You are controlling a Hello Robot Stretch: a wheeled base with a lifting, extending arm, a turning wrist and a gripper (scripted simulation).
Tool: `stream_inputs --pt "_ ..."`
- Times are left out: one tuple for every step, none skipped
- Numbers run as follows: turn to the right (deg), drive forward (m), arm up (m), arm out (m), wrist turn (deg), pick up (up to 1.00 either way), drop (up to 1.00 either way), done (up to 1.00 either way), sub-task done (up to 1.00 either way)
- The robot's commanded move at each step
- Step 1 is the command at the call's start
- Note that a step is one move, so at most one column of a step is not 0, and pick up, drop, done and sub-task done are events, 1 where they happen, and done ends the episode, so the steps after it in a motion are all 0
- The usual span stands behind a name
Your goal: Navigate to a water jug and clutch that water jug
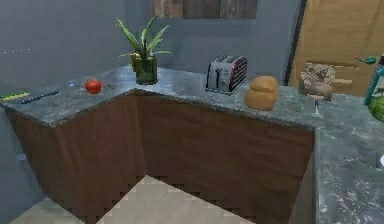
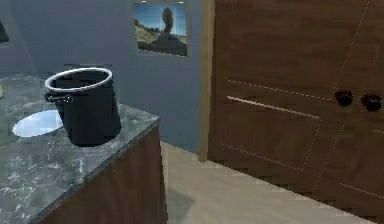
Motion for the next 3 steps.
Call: stream_inputs --pt "3.0 0.0 0.0 0.0 0.0 0.0 0.0 0.0 0.0" --pt "0.0 0.65 0.0 0.0 0.0 0.0 0.0 0.0 0.0" --pt "-39.0 0.0 0.0 0.0 0.0 0.0 0.0 0.0 0.0"
